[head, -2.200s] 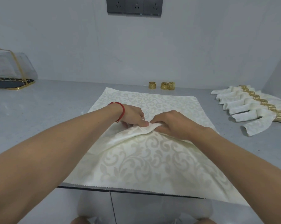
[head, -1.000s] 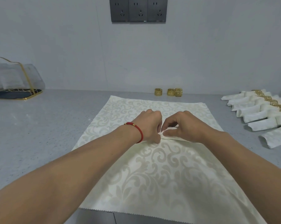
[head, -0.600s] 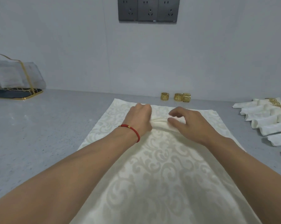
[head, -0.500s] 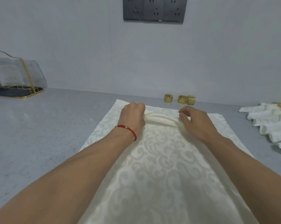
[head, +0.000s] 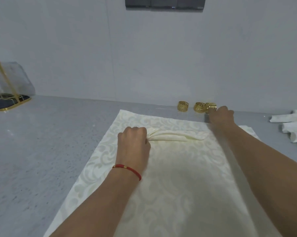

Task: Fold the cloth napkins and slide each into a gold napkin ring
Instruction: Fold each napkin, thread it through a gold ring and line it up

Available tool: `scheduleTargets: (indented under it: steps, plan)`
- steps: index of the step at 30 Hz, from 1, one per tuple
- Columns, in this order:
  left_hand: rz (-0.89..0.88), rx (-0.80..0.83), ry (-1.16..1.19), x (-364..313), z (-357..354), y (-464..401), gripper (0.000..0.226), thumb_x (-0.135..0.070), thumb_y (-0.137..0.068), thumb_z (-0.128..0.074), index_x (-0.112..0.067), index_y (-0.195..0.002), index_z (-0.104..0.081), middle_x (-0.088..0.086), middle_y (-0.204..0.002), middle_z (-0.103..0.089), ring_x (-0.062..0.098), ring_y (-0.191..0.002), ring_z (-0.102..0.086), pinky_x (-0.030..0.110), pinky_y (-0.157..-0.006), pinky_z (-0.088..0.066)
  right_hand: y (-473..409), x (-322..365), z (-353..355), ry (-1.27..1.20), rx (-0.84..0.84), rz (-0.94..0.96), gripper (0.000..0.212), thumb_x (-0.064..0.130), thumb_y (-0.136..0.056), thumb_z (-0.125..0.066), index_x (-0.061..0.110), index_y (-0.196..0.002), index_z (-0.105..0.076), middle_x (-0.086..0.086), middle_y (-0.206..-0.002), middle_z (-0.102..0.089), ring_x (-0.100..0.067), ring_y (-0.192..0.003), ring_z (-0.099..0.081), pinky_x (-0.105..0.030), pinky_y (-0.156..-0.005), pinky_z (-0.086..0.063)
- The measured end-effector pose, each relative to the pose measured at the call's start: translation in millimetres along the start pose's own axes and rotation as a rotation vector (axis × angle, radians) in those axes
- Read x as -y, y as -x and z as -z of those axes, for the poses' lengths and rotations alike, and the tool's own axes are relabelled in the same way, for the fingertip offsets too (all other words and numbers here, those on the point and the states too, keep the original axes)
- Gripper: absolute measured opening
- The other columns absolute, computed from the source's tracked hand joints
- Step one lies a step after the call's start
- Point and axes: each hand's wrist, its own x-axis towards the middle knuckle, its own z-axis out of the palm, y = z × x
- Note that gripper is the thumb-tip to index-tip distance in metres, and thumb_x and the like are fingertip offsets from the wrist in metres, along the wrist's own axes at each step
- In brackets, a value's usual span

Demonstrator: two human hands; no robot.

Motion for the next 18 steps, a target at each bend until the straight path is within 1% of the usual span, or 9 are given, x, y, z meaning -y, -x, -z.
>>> scheduleTargets:
  steps: [2, 5, 7, 9, 10, 12, 13, 15, 18]
  plan:
    - [-0.002, -0.014, -0.027, -2, 1, -1, 0.038, -0.005, -0.078, -0.055, -0.019, -0.058, -0.026, -0.004, -0.060, -0.033, 0.023, -0.069, -0.043, 0.034, -0.063, -0.030, -10, 5, -3, -0.115, -0.047, -0.082, 0.041, 0.028, -0.106, -0.043, -0.004, -0.130, -0.053, -0.030, -0.134, -0.048, -0.045, -0.126, -0.047, -0.047, -0.102, -0.042]
    - [-0.002, -0.009, -0.033, -1, 0, -4, 0.039, -0.005, -0.079, -0.055, -0.019, -0.058, -0.026, -0.005, -0.059, -0.032, 0.023, -0.069, -0.043, 0.034, -0.064, -0.030, -21, 0, -7, -0.231, -0.074, -0.087, 0.032, 0.023, -0.099, -0.051, -0.002, -0.112, -0.065, -0.028, -0.121, -0.060, -0.044, -0.109, -0.061, -0.041, -0.085, -0.049]
    - [-0.010, 0.009, -0.026, -1, 1, -3, 0.041, -0.005, -0.078, -0.057, -0.020, -0.057, -0.025, -0.005, -0.059, -0.032, 0.023, -0.069, -0.042, 0.034, -0.063, -0.030, -16, -5, -3, -0.254, -0.060, -0.066, 0.029, 0.019, -0.095, -0.054, -0.003, -0.110, -0.067, -0.024, -0.115, -0.066, -0.040, -0.103, -0.065, -0.036, -0.078, -0.046]
    - [-0.011, 0.010, -0.013, -1, 3, -1, 0.041, -0.004, -0.076, -0.058, -0.019, -0.057, -0.025, -0.005, -0.058, -0.031, 0.024, -0.067, -0.041, 0.034, -0.063, -0.029, -7, -6, 6, -0.325, -0.041, -0.054, 0.037, 0.022, -0.097, -0.058, -0.004, -0.124, -0.055, -0.018, -0.116, -0.063, -0.037, -0.110, -0.062, -0.034, -0.080, -0.043]
    - [-0.006, 0.007, -0.009, -2, 5, 0, 0.041, -0.004, -0.076, -0.057, -0.019, -0.057, -0.024, -0.006, -0.058, -0.030, 0.024, -0.067, -0.041, 0.034, -0.063, -0.028, -4, -3, 11, -0.352, -0.014, -0.041, 0.047, 0.027, -0.098, -0.061, -0.004, -0.130, -0.047, -0.018, -0.118, -0.059, -0.036, -0.115, -0.059, -0.035, -0.084, -0.043]
    - [-0.007, 0.005, -0.010, -3, 6, 1, 0.040, -0.004, -0.076, -0.056, -0.018, -0.057, -0.024, -0.005, -0.057, -0.029, 0.025, -0.067, -0.041, 0.034, -0.062, -0.028, -1, 2, 13, -0.355, 0.059, -0.037, 0.069, 0.040, -0.096, -0.067, -0.002, -0.141, -0.035, -0.021, -0.133, -0.054, -0.039, -0.127, -0.053, -0.041, -0.097, -0.044]
    - [-0.006, 0.000, -0.006, -2, 6, 0, 0.040, -0.003, -0.075, -0.055, -0.018, -0.057, -0.024, -0.005, -0.057, -0.029, 0.025, -0.067, -0.040, 0.034, -0.062, -0.027, -1, 4, 10, -0.326, 0.086, -0.040, 0.073, 0.044, -0.094, -0.068, 0.001, -0.142, -0.034, -0.021, -0.137, -0.053, -0.040, -0.129, -0.052, -0.044, -0.102, -0.044]
    - [-0.003, 0.001, -0.001, -2, 5, 0, 0.039, -0.003, -0.075, -0.055, -0.018, -0.057, -0.024, -0.004, -0.057, -0.030, 0.026, -0.067, -0.040, 0.034, -0.062, -0.026, -1, 8, 2, -0.198, 0.082, -0.013, 0.067, 0.049, -0.093, -0.067, 0.006, -0.136, -0.039, -0.020, -0.133, -0.057, -0.041, -0.127, -0.051, -0.049, -0.104, -0.044]
    - [0.001, -0.007, 0.005, 0, 4, -1, 0.038, -0.003, -0.075, -0.054, -0.018, -0.057, -0.025, -0.004, -0.058, -0.031, 0.027, -0.069, -0.043, 0.034, -0.062, -0.028, 0, 14, -14, 0.013, 0.038, -0.012, 0.059, 0.056, -0.097, -0.052, 0.009, -0.132, -0.045, -0.017, -0.133, -0.054, -0.040, -0.129, -0.044, -0.050, -0.102, -0.037]
